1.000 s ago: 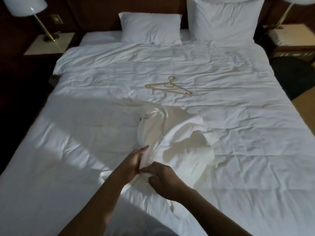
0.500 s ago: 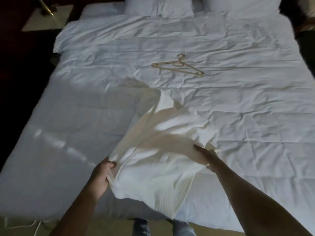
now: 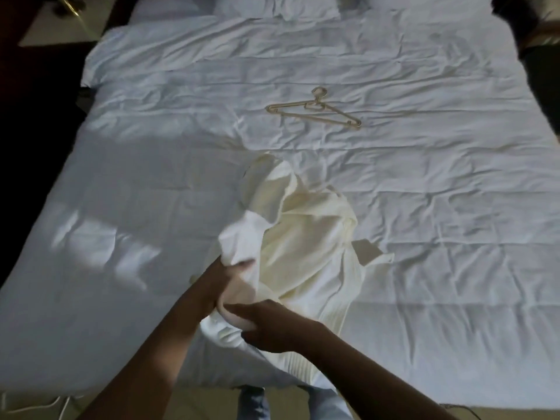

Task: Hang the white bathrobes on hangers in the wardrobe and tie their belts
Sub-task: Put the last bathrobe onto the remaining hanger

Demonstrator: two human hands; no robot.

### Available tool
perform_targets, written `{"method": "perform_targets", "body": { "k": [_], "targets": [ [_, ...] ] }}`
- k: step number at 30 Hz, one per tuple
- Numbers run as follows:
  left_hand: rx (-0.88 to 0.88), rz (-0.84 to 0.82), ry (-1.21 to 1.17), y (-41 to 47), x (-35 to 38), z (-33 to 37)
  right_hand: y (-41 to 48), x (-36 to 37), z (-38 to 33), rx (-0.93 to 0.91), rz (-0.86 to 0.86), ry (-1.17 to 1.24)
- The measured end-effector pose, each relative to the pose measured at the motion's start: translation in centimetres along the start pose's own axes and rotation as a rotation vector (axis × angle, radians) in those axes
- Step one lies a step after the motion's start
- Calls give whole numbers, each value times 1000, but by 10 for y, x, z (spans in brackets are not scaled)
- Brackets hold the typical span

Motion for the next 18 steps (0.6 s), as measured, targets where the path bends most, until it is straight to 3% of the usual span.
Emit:
{"method": "perform_targets", "body": {
  "k": [3,8,10,12,15,18],
  "targets": [
    [106,183,57,10,-17,-10,-9,-2,26,71,-34,75],
    [154,367,81,9,-59,-47,0,-49,142,577,563,118],
    [164,474,38,10,-86,-66,7,-68,184,847,645,212],
    [135,608,31,9,-116,-82,13,-68,231,1029,614,414],
    [19,632,276,14,-146,-103,17,-43,271,983,529,725],
    [-76,642,526,25,-143,-105,13,-38,245,884,576,631]
  ]
}}
Point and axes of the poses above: each hand's wrist, its own y-axis towards the middle knuckle, its own x-axis out of the palm, z = x × y, the point moved 3 cm from there along y, towards the middle knuckle, and after that the axes turned 11 degrees about -y, right-handed, at the moved point
